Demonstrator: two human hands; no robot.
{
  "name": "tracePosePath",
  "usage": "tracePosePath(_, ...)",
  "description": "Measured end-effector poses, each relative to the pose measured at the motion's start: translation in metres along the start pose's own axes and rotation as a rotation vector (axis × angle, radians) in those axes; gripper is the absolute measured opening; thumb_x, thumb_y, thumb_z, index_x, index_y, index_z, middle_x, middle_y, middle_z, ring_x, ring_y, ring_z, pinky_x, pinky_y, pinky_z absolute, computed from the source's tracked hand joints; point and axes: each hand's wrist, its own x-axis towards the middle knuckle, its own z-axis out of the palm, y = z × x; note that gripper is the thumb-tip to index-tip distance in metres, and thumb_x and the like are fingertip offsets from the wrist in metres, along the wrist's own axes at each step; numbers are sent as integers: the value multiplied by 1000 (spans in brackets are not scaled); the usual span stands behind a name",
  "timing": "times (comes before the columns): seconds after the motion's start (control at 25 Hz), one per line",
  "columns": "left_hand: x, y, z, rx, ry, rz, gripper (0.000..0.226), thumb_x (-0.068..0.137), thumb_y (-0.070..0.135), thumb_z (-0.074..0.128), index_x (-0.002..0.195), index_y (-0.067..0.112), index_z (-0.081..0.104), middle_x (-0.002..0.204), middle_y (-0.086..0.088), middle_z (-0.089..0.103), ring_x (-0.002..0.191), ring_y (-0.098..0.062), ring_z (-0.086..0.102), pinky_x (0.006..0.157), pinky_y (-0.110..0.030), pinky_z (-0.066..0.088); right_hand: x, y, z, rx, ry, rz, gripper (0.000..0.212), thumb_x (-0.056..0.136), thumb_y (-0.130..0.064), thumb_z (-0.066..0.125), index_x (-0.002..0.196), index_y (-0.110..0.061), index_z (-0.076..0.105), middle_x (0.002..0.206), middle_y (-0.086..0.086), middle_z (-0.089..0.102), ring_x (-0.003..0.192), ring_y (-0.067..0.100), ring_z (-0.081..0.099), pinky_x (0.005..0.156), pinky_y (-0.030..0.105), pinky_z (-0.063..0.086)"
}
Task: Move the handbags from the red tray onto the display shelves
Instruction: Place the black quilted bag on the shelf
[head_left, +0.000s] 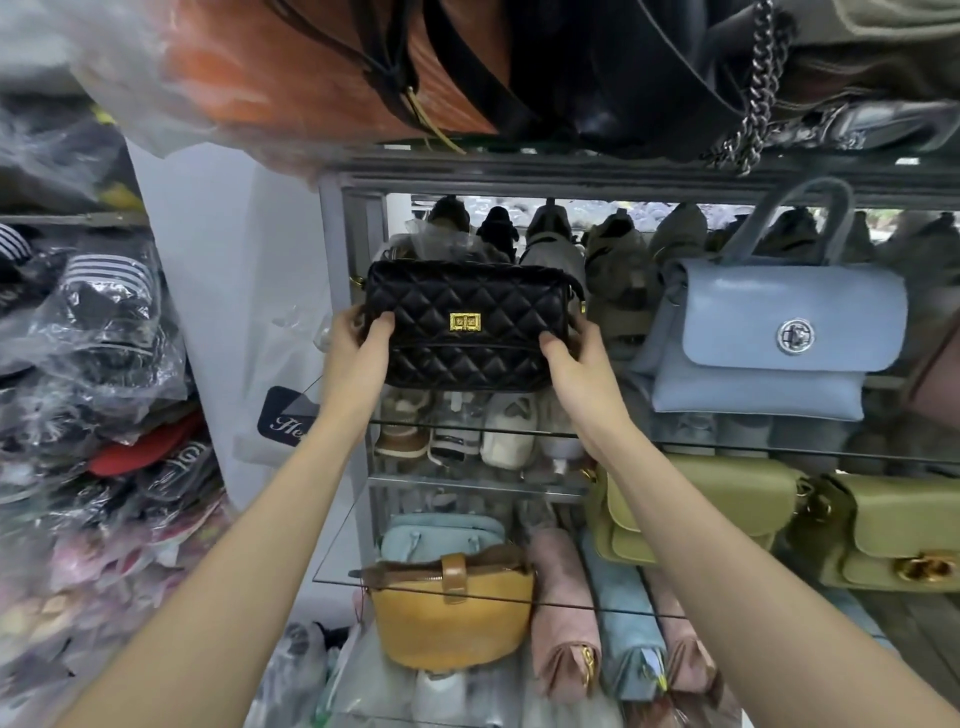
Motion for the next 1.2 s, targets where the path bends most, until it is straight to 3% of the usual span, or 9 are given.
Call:
tracePosePath(0.16, -20, 6, 4, 5, 197, 120, 28, 102, 26, 53, 129, 18, 49, 113, 8, 57, 97, 0, 55, 72, -4, 41, -14, -8, -9, -81, 33, -8, 50, 101, -32, 55, 147, -20, 41, 144, 3, 48, 126, 17, 51, 110, 35, 41)
tracePosePath(0.28, -46, 21, 20, 8, 321, 328, 4, 99, 28, 54, 98, 31, 55, 101, 13, 55, 97, -8, 53, 83, -16, 43, -33, -22, -41, -136, -1, -24, 37, 103, -30, 52, 138, -19, 52, 135, -2, 57, 125, 14, 54, 110, 36, 44)
tracePosePath(0.32, -57, 29, 29, 11, 305, 362, 12, 99, 28, 53, 89, 34, 52, 94, 15, 54, 92, -7, 52, 82, -19, 43, -41, -29, -56, -134, -15, -22, 31, 104, -30, 51, 133, -21, 56, 128, -6, 60, 121, 12, 56, 107, 35, 46)
tracePosePath(0.48, -111, 66, 98, -64, -2, 370, 34, 104, 25, 49, 71, 21, 47, 67, 4, 47, 63, -6, 43, 61, -21, 36, -77, -51, -139, -122, -8, -14, 18, 106, -30, 49, 115, -26, 63, 108, -13, 67, 107, 7, 62, 98, 33, 52)
tracePosePath(0.56, -152, 82, 152, -118, -172, 354, 39, 104, 24, 49, 67, 13, 44, 64, -7, 40, 61, -12, 38, 59, -29, 33, -101, -59, -197, -120, 49, -11, 18, 106, -29, 50, 110, -22, 66, 99, -11, 70, 94, 4, 64, 83, 22, 52)
tracePosePath(0.68, -221, 96, 232, -212, -375, 314, 47, 104, 27, 50, 70, -4, 41, 68, -12, 36, 62, -21, 33, 60, -34, 28, -143, -61, -296, -175, 209, -21, 27, 105, -23, 50, 83, -18, 65, 76, -6, 67, 64, -1, 60, 56, 12, 44)
tracePosePath(0.84, -320, 99, 336, -258, -626, 238, 44, 101, 37, 52, 63, 18, 39, 59, 0, 29, 57, -18, 29, 61, -38, 23, -216, -51, -423, -307, 416, 55, 38, 104, -24, 51, 67, -16, 51, 58, -3, 49, 50, 6, 43, 54, 25, 35)
tracePosePath(1.04, -447, 103, 451, -298, -872, 175, 46, 105, 24, 52, 60, 18, 45, 51, 13, 40, 51, -3, 34, 55, -31, 28, -310, -44, -551, -432, 616, 183, 36, 105, -24, 49, 72, -9, 48, 61, 5, 41, 54, 13, 36, 55, 31, 29)
tracePosePath(1.2, -545, 99, 539, -280, -1138, 177, 37, 105, 26, 52, 71, 11, 52, 60, -3, 39, 50, -3, 34, 50, -25, 26, -379, -32, -642, -493, 818, 332, 32, 101, -25, 49, 72, -14, 46, 65, 5, 37, 50, 9, 32, 52, 27, 27)
